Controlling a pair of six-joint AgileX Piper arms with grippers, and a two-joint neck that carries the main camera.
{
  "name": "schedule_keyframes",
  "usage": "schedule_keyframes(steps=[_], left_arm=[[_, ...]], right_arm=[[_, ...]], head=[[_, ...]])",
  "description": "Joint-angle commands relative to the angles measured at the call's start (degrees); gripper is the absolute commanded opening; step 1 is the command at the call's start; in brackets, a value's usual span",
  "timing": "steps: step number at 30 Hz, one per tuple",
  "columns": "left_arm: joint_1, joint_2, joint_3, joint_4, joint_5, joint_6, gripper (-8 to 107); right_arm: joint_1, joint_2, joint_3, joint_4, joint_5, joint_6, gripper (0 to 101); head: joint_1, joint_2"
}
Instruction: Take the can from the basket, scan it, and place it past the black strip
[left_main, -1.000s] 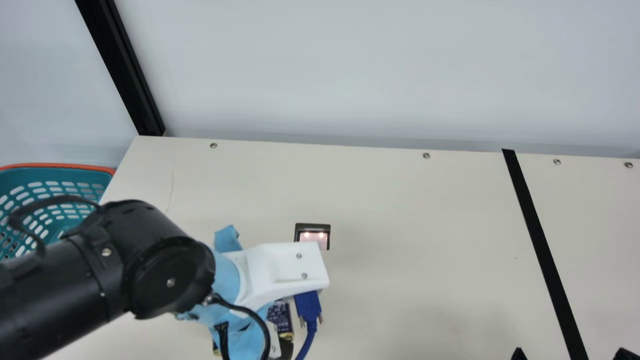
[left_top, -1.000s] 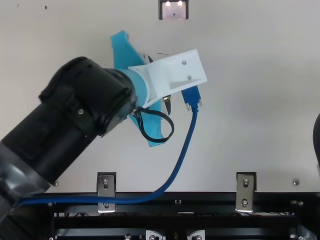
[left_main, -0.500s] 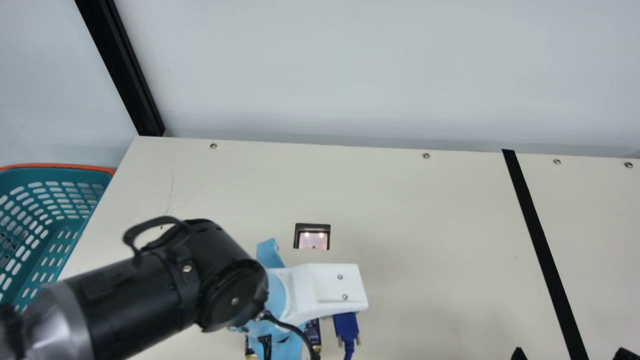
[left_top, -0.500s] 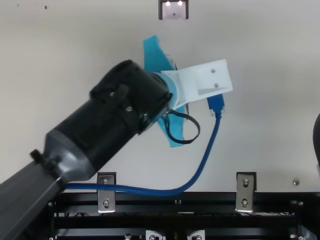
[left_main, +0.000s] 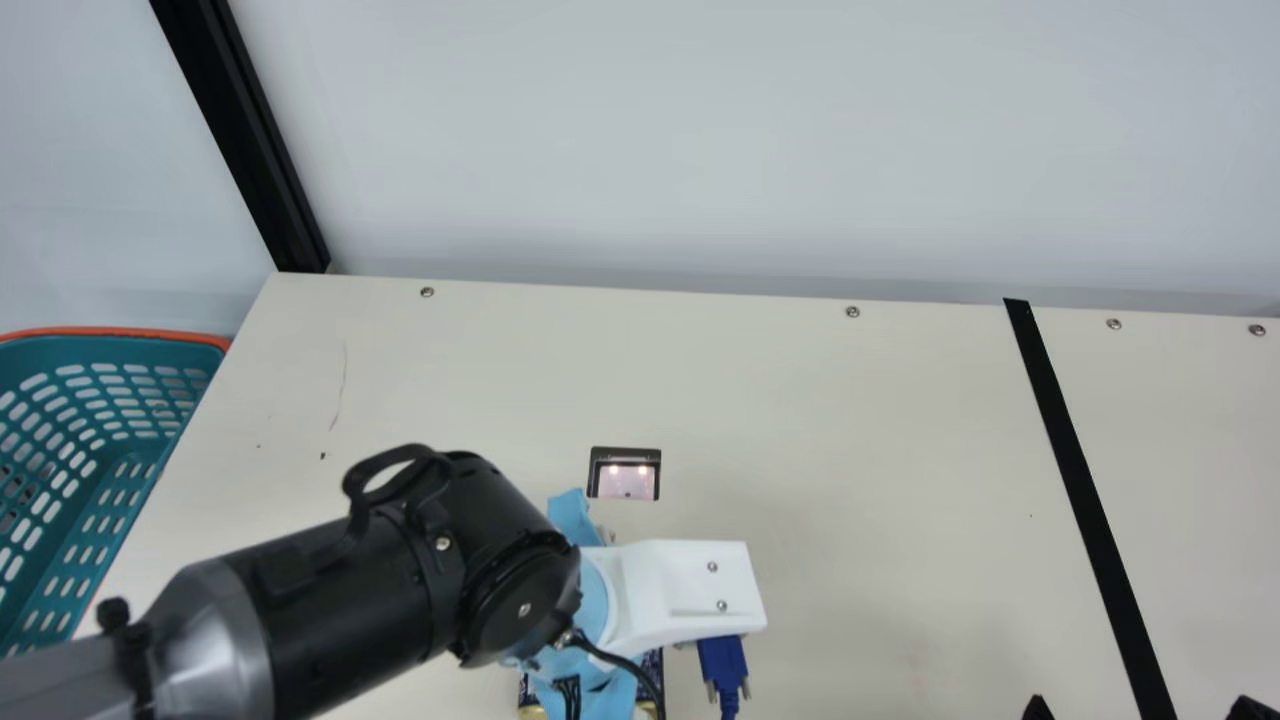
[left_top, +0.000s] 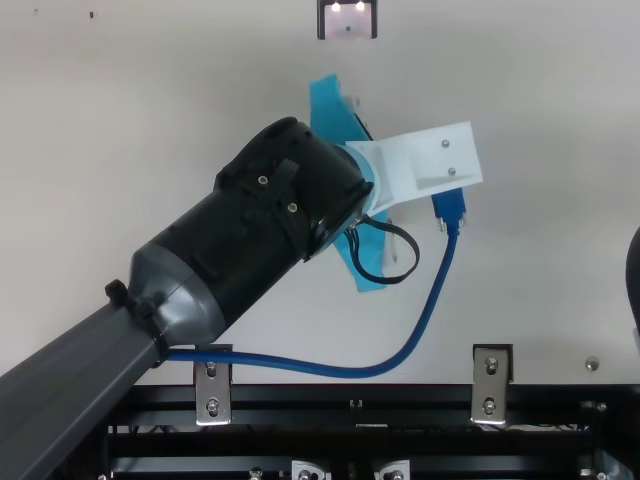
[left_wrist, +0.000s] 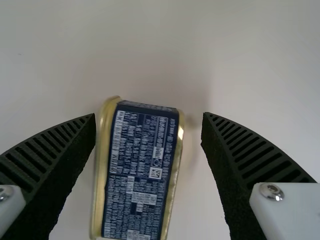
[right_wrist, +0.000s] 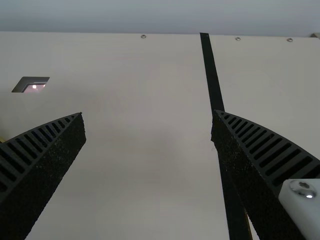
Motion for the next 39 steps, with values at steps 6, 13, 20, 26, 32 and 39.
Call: schedule_keyframes(steps=[6,13,20,26,32,39], left_arm=[[1.9,-3.1,0.0,-5.9,4.7,2.5,90],[6.0,-10.4,1.8,-13.9,11.3,5.1,90],[11.4,-17.8,4.9,-16.3,10.1,2.3,90],[16.6,-22.0,7.8,-12.3,-0.4,-6.0,90],[22.1,-25.6,10.9,-6.7,-13.5,-16.2,90],[27.6,-29.7,14.8,-2.1,-24.7,-25.8,90]], right_arm=[[0.0,0.0,0.0,0.0,0.0,0.0,101],[0.5,0.3,-0.1,-0.3,-0.2,0.5,101],[3.7,5.9,-1.9,-1.6,-3.6,1.8,101],[7.5,11.9,-4.2,-1.9,-7.4,1.9,101],[12.1,18.7,-8.0,-2.0,-10.2,0.9,101],[17.1,26.4,-14.2,-0.2,-9.2,-3.2,101]], head=[[-0.5,-0.5],[-0.5,-0.5],[-0.5,-0.5],[-0.5,-0.5],[-0.5,-0.5],[-0.5,-0.5]])
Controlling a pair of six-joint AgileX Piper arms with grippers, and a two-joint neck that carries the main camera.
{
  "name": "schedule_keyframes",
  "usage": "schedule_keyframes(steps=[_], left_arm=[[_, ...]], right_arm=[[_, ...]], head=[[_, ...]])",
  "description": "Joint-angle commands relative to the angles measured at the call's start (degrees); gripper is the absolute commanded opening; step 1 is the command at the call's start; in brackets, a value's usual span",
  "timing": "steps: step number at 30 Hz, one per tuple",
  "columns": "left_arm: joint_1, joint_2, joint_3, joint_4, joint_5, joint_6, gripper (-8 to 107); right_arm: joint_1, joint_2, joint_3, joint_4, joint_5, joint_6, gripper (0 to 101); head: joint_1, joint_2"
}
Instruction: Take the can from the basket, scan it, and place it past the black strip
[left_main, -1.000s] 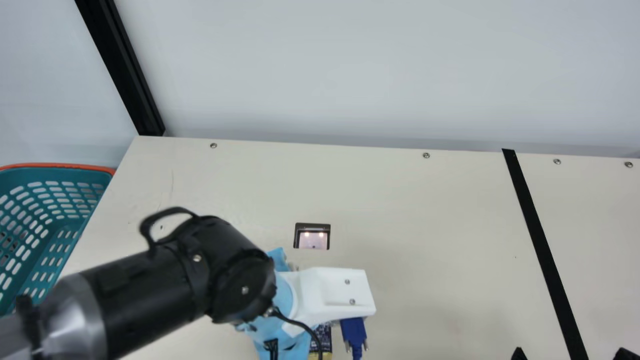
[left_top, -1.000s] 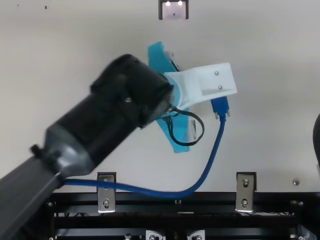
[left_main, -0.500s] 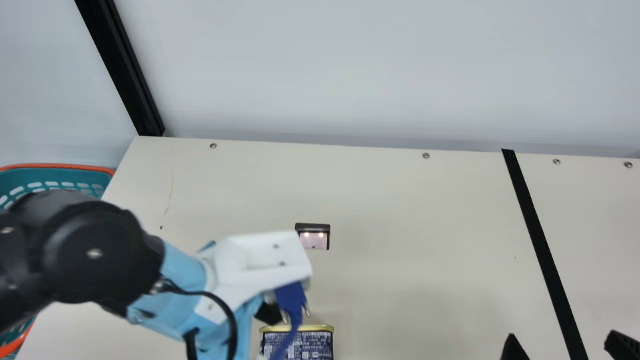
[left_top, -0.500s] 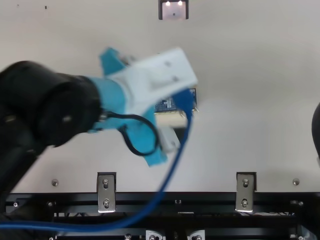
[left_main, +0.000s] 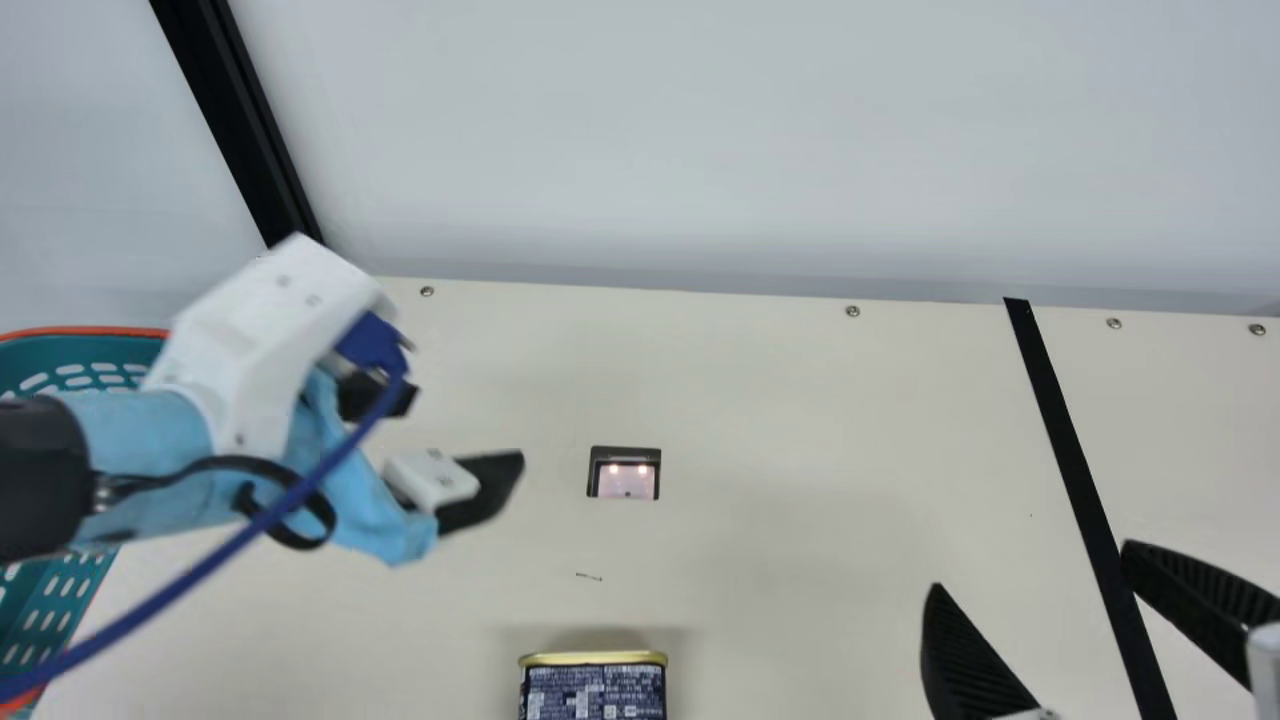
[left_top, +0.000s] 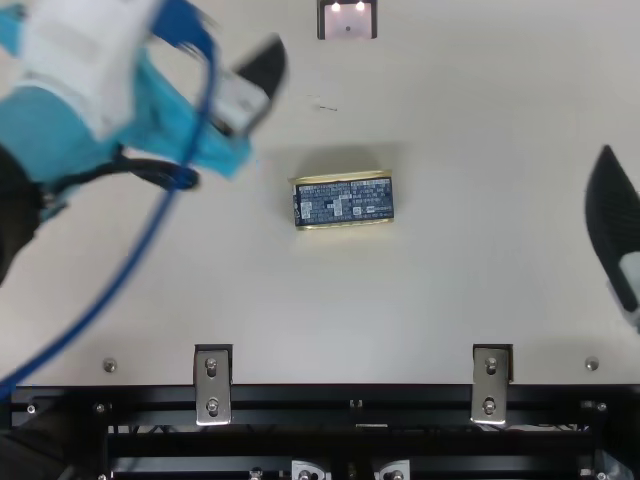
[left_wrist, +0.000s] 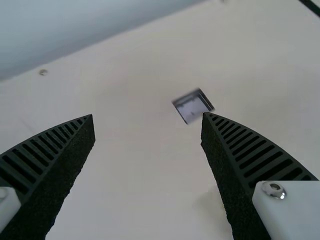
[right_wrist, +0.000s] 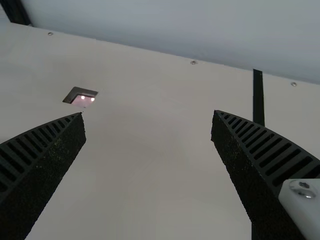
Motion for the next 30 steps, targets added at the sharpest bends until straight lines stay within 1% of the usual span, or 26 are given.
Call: schedule_keyframes(steps=[1,4,8,16,20,23,26,30], left_arm=[[1.6,-1.2,1.1,1.2,-5.9,-4.4,90],[3.6,-3.3,2.6,2.2,-8.5,-7.1,90],[6.2,-6.1,4.5,2.7,-10.7,-9.6,90],[11.9,-11.9,8.8,0.3,-12.2,-10.9,90],[14.6,-14.9,11.6,-2.2,-12.5,-10.0,90],[16.5,-17.0,14.0,-4.3,-12.9,-8.9,90],[18.2,-19.1,16.5,-6.3,-13.5,-7.5,90],[19.9,-21.9,20.0,-8.8,-15.0,-5.2,90]], right_arm=[[1.4,3.1,-2.5,1.1,1.1,-2.0,101],[2.6,6.1,-5.5,3.3,2.7,-5.5,101],[3.2,9.9,-9.4,7.1,5.1,-11.3,101],[1.0,18.1,-17.4,16.3,10.9,-25.8,101],[-1.1,22.4,-21.5,20.6,15.2,-33.3,101],[-2.7,25.6,-24.5,22.8,18.9,-38.3,101],[-3.7,28.5,-27.3,23.9,22.5,-42.1,101],[-3.7,31.8,-30.5,23.7,26.7,-45.0,101]], head=[[-0.5,-0.5],[-0.5,-0.5],[-0.5,-0.5],[-0.5,-0.5],[-0.5,-0.5],[-0.5,-0.5],[-0.5,-0.5],[-0.5,-0.5]])
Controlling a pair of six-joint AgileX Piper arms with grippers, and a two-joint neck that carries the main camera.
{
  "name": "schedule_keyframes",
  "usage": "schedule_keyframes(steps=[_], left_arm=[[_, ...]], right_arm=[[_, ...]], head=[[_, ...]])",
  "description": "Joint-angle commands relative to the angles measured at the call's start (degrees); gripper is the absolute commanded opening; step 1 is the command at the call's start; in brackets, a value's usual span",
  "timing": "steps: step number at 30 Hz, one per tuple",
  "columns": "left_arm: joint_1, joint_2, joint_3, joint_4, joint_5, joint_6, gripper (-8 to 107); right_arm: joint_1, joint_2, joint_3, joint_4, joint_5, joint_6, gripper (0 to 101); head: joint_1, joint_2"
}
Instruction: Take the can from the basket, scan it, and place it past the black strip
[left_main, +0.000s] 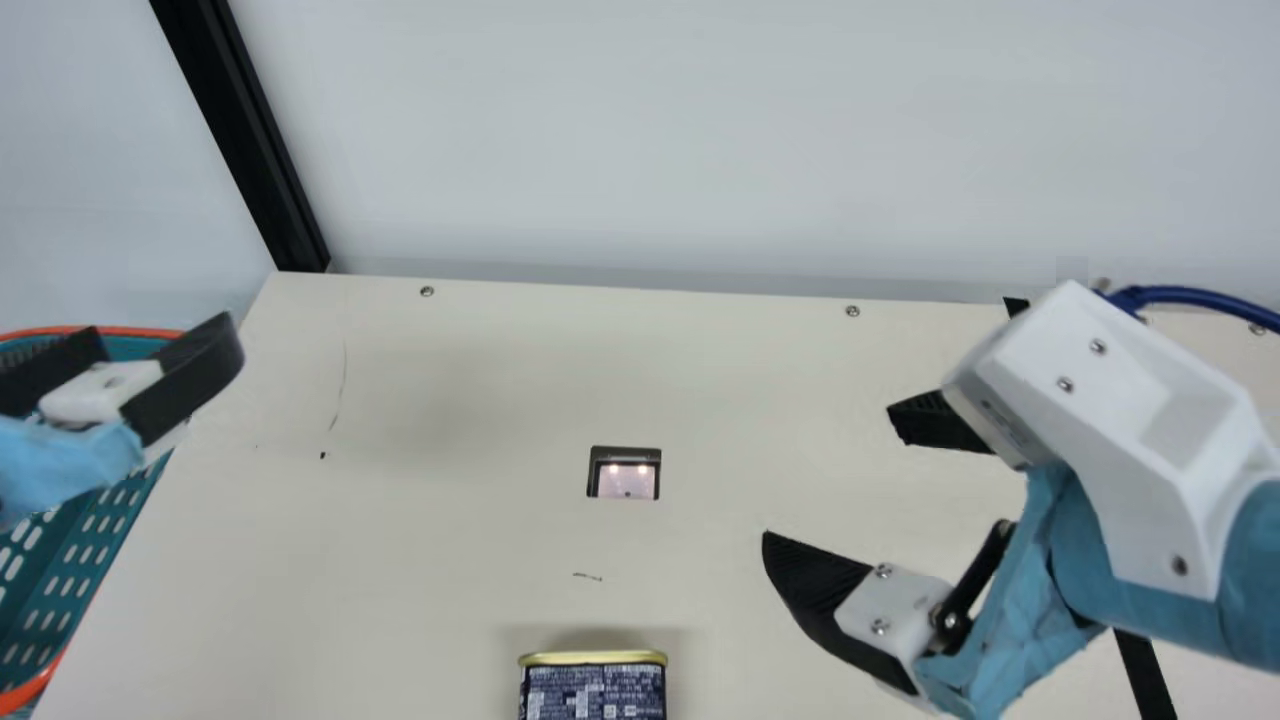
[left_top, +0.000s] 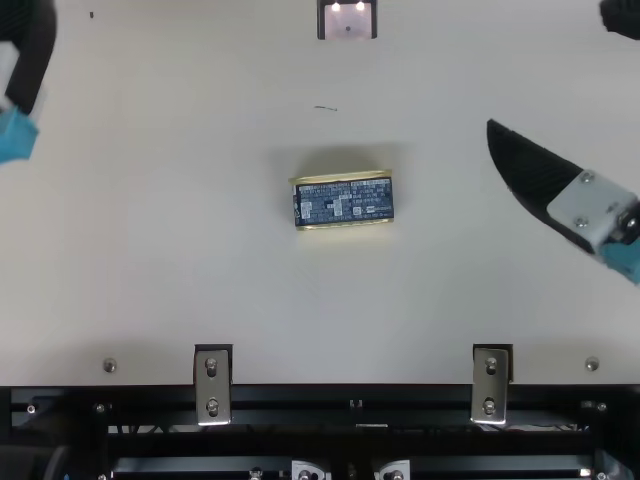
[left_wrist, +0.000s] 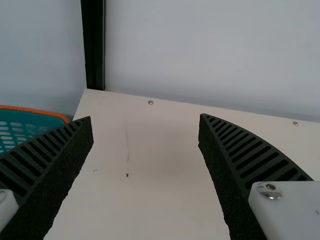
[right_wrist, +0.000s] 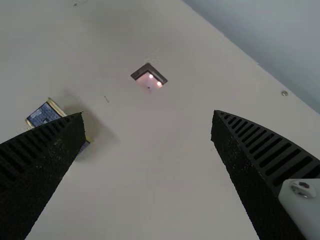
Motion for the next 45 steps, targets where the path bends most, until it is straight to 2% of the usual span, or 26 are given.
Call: schedule_keyframes(steps=[1,2,7,12,29,45], left_arm=[[0.7,-1.6,2.3,-1.3,-1.1,1.3,90],[0.4,-0.7,0.9,-0.6,-0.5,0.6,90],[0.7,-1.7,2.3,-1.2,-1.0,1.3,90],[0.7,-1.7,2.3,-1.2,-1.0,1.3,90],[0.7,-1.7,2.3,-1.2,-1.0,1.3,90],[0.7,-1.7,2.3,-1.2,-1.0,1.3,90]], right_arm=[[0.4,2.0,-2.1,-0.4,3.4,-2.0,101],[0.8,2.7,-2.8,-0.7,4.3,-2.2,101],[4.2,6.0,-6.1,-2.6,7.9,-2.1,101],[8.9,8.9,-8.9,-4.8,9.9,-0.6,101],[24.3,19.3,-15.7,-11.7,13.3,4.3,101],[33.1,26.8,-19.6,-15.5,14.7,6.2,101]], head=[[-0.5,-0.5],[-0.5,-0.5],[-0.5,-0.5],[-0.5,-0.5],[-0.5,-0.5],[-0.5,-0.5]])
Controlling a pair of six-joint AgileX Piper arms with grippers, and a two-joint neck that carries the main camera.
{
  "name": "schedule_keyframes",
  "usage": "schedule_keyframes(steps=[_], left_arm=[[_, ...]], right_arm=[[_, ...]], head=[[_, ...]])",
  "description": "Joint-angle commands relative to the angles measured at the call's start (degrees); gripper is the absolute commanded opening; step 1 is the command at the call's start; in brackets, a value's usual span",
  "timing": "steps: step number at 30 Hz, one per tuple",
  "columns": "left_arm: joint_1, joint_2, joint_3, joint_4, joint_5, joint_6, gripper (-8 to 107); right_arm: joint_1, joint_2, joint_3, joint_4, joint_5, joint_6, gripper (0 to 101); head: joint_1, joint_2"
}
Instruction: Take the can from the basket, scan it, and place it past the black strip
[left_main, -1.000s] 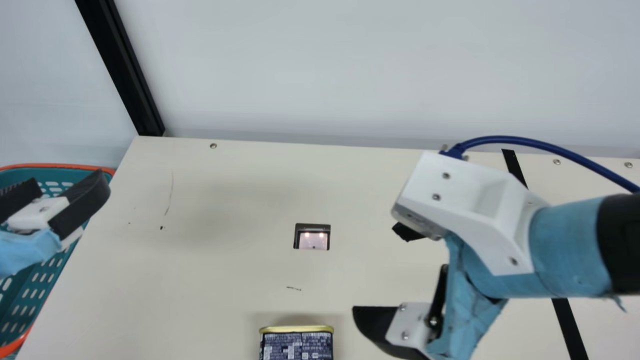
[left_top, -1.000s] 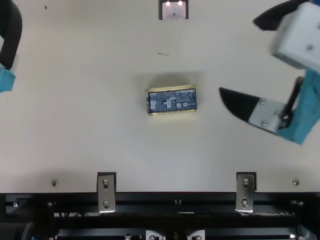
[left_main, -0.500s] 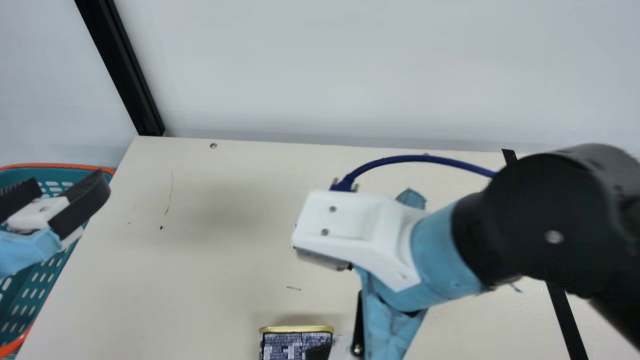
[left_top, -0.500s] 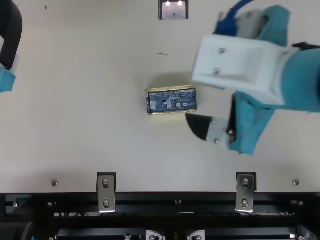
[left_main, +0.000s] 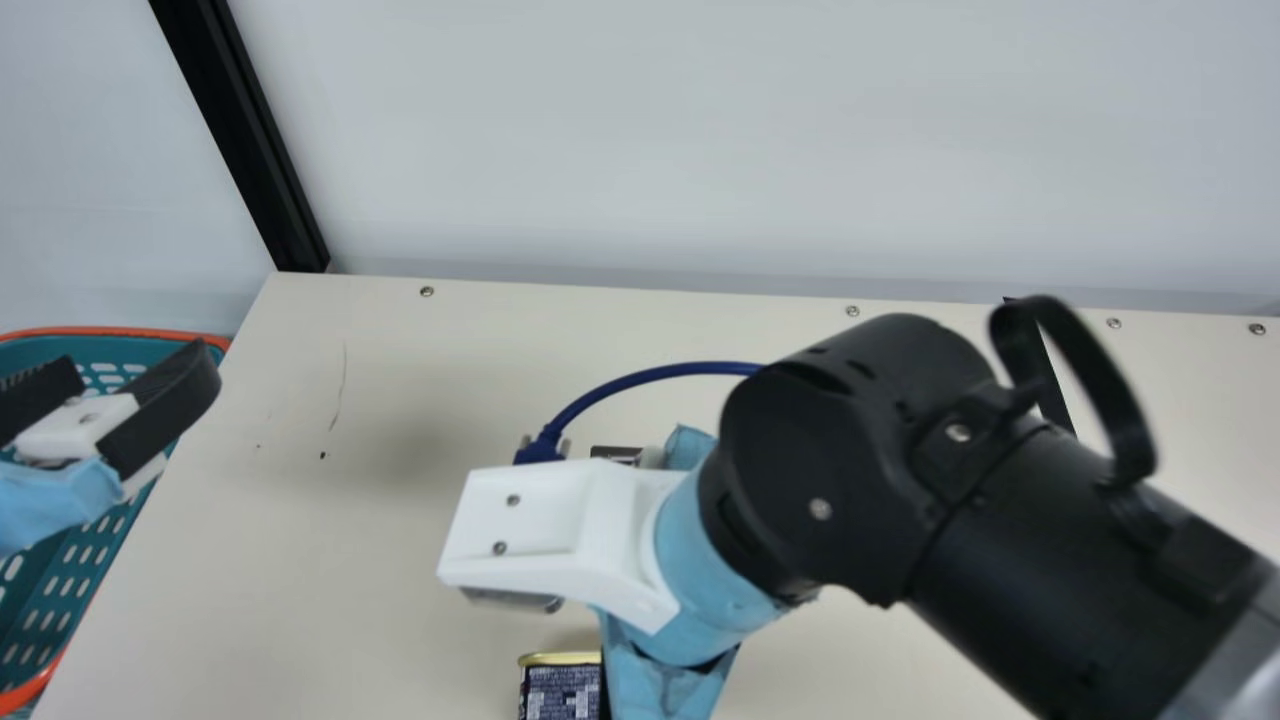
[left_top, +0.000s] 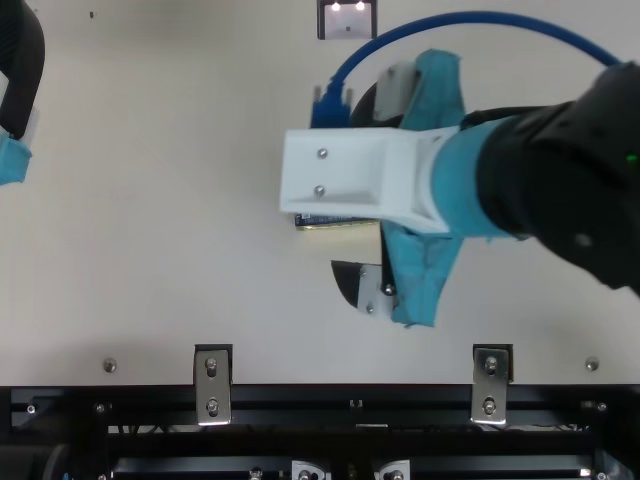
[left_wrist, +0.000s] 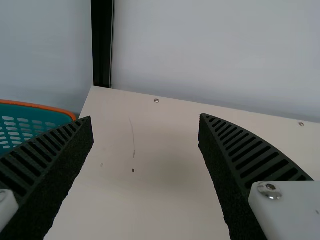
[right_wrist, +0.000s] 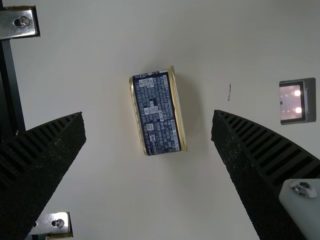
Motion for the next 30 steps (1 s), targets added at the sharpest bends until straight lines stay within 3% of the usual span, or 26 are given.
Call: schedule_keyframes(steps=[1,19,30], left_arm=[[0.0,0.0,0.0,0.0,0.0,0.0,90],[0.0,0.0,0.0,0.0,0.0,0.0,90],[0.0,0.0,0.0,0.0,0.0,0.0,90]], right_arm=[[0.9,0.6,-0.3,-0.8,0.2,0.0,101],[6.5,3.9,-1.1,-8.8,-0.4,-1.1,101],[7.7,3.9,-0.2,-10.9,-0.9,-1.1,101]], head=[[-0.5,-0.5],[-0.5,-0.5],[-0.5,-0.5]])
